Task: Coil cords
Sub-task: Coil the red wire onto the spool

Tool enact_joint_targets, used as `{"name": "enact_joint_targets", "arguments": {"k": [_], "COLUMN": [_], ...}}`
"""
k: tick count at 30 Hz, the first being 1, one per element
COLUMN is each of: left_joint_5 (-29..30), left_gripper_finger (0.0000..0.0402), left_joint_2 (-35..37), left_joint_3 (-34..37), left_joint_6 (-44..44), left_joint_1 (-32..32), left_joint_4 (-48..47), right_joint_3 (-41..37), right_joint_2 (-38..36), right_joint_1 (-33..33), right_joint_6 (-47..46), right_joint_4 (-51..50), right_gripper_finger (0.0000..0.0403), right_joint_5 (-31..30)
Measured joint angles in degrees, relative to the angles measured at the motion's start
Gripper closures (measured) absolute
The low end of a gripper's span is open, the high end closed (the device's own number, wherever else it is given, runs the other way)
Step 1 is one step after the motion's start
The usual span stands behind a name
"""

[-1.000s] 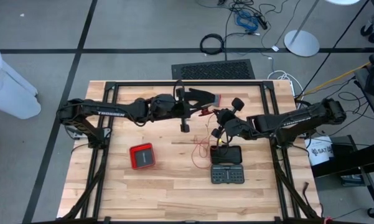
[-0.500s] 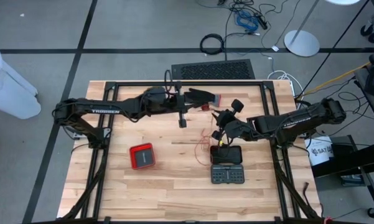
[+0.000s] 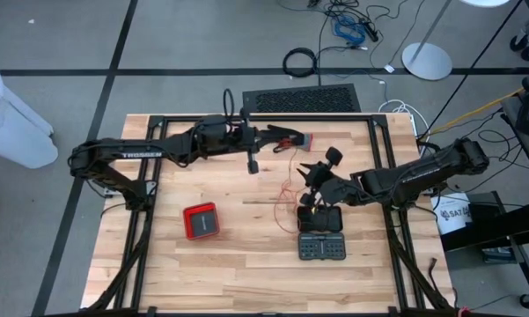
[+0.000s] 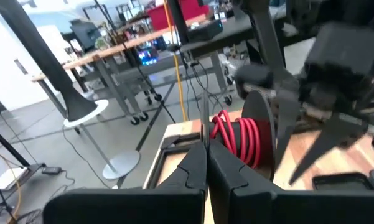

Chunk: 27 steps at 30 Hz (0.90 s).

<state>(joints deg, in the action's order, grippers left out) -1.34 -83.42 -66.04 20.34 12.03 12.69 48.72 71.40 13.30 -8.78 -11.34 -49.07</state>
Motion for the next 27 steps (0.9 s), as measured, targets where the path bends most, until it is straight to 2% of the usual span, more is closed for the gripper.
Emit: {"name": "enact_joint_targets", "arguments": {"k": [6,10,14,21,27], "left_joint_5": [-0.17,-0.18,-0.18,-0.18,-0.18], "left_gripper_finger": [0.0402,0.0402,0.0401,0.0402,0.0402], "left_joint_2": [1.14,1.54,1.54,1.54,1.54], "left_joint_3": [0.00,0.00,0.00,0.00,0.00], "left_joint_6": [-0.03,-0.04,-0.18,-0.39,-0.50], "left_joint_1": [0.00,0.00,0.00,0.00,0.00], "left_joint_4": [-1.21,-1.88,-1.91,-2.68,-3.18], "right_joint_3": [-5.66,-10.28,-13.58,-14.66,-14.72], "right_joint_2": [0.02,0.02,0.82,4.86,9.33], "right_joint_1": [-0.02,-0.02,-0.09,-0.29,-1.37], "right_joint_6": [-1.42,-1.54,-0.90,-0.84,0.08], "right_joint_4": [9.08,16.21,24.11,28.43,34.11], "right_gripper_finger": [0.0341,0.0335,0.0322,0.0287,0.0280], "right_joint_5": [7.03,8.96,10.15,10.45,10.46]}}
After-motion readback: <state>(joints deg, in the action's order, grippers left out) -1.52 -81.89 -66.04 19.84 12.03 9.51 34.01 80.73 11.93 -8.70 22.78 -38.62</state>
